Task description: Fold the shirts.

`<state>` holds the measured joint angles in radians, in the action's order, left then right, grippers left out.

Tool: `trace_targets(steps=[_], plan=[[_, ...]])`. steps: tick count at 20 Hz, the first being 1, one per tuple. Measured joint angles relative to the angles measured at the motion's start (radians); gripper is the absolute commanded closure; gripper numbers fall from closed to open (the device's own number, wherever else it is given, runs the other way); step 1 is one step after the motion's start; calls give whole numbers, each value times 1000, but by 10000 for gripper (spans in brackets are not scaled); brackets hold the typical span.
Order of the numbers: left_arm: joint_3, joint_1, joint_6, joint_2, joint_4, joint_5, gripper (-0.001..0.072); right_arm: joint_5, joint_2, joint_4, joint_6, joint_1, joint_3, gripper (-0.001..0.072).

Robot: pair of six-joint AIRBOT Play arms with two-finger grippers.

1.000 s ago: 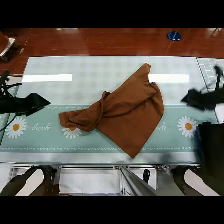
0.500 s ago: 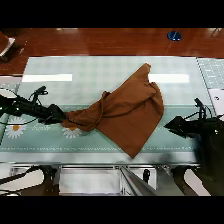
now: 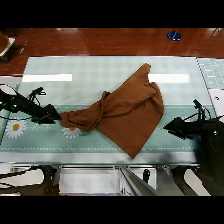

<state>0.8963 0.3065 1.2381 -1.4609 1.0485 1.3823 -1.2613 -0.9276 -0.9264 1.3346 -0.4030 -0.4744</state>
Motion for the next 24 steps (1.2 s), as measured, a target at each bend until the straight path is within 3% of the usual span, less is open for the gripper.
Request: trace_targets(steps=[5,6,7,8,18,24], plan=[[-23,-85,-28,-64,-166,-35,203,6,0,-16,7,0,2,297],[-23,-105,-31,-77,-185,-35,313,6,0,-30,14,0,6,297],[-23,-125,-35,-89,-195,-40,613,8,0,-42,20,0,14,297],[-23,-140,-38,-98,-198,-56,688,10,0,-49,24,3,25,297],[20,-181,-69,-115,-281,-17,688,157,-7,-8,117,237,81,297],[30,-182,-71,-116,-293,-8,688,212,-149,103,135,365,68,297]])
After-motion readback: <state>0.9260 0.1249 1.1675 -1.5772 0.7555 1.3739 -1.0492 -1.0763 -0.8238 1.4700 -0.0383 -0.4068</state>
